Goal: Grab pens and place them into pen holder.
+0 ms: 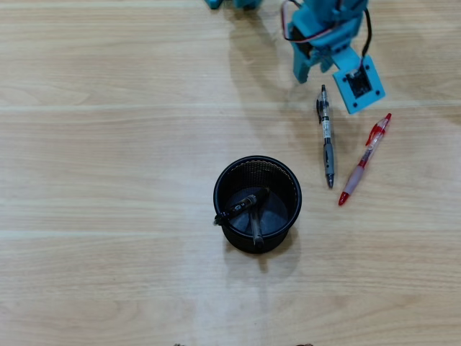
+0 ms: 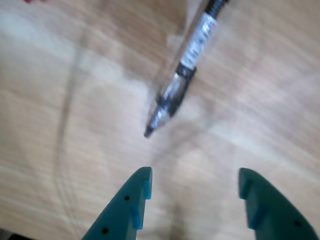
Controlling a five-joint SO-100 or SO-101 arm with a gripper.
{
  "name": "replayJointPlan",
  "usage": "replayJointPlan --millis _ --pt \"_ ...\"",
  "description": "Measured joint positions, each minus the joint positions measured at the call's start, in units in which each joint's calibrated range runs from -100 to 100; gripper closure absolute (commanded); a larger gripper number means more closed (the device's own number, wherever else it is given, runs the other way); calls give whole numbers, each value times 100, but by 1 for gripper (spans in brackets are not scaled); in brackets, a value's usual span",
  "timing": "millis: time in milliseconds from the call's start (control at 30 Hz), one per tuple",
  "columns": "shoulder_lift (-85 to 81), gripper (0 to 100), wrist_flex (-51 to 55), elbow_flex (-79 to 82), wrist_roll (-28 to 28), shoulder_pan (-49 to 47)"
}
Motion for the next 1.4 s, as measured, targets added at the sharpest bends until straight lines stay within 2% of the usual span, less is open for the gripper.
replayJointPlan --millis 167,267,400,500,600,700,900,1133,1267,1400 --pt "779 74 -1817 0 -151 -245" --pt "999 74 -2145 106 -151 -245" --pt "1363 74 -2196 274 -151 -118" --pt "1566 78 -2196 274 -156 -8" --pt "1693 86 -2205 248 -156 101" --pt "1794 99 -2231 177 -177 220" --pt "1845 98 -2265 177 -553 371" --pt "948 98 -2188 310 -558 633" --pt "68 98 -2524 204 -230 1005" --pt "-440 98 -3764 -204 261 1376"
